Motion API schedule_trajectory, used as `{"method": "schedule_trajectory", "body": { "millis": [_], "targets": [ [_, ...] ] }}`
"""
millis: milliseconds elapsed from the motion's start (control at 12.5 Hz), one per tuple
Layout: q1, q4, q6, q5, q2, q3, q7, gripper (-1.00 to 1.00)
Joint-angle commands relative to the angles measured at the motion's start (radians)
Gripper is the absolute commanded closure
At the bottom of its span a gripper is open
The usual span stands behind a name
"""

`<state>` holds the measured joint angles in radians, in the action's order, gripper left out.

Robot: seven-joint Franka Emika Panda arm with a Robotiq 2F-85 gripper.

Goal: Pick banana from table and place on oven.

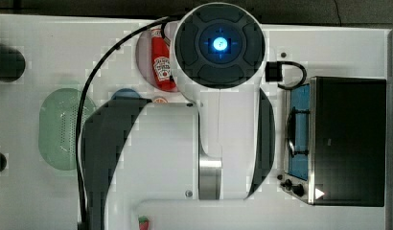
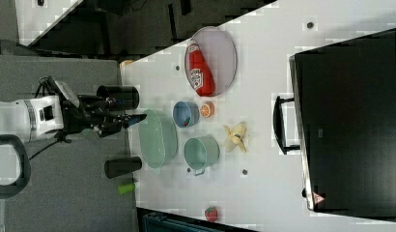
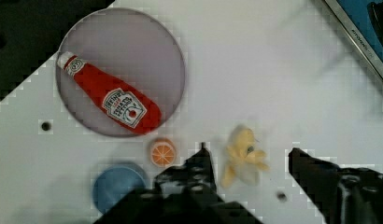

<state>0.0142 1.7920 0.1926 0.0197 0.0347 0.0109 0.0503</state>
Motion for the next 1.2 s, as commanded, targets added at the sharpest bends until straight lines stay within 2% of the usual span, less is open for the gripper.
{"method": "schedule_trajectory", "body": {
  "millis": [80, 240, 560, 800, 1200],
  "targets": [
    [-0.014, 0.276, -0.174, 0.006, 0.480, 0.039, -0.177, -0.58],
    [-0.014, 0.276, -0.175, 0.006, 0.480, 0.039, -0.177, -0.99],
    [-0.013, 0.285, -0.170, 0.006, 0.465, 0.037, -0.176, -1.00],
    [-0.013, 0.317, -0.139, 0.006, 0.401, 0.036, -0.176, -1.00],
    [-0.011, 0.409, 0.086, 0.006, 0.250, 0.024, -0.176, -1.00]
  ]
}}
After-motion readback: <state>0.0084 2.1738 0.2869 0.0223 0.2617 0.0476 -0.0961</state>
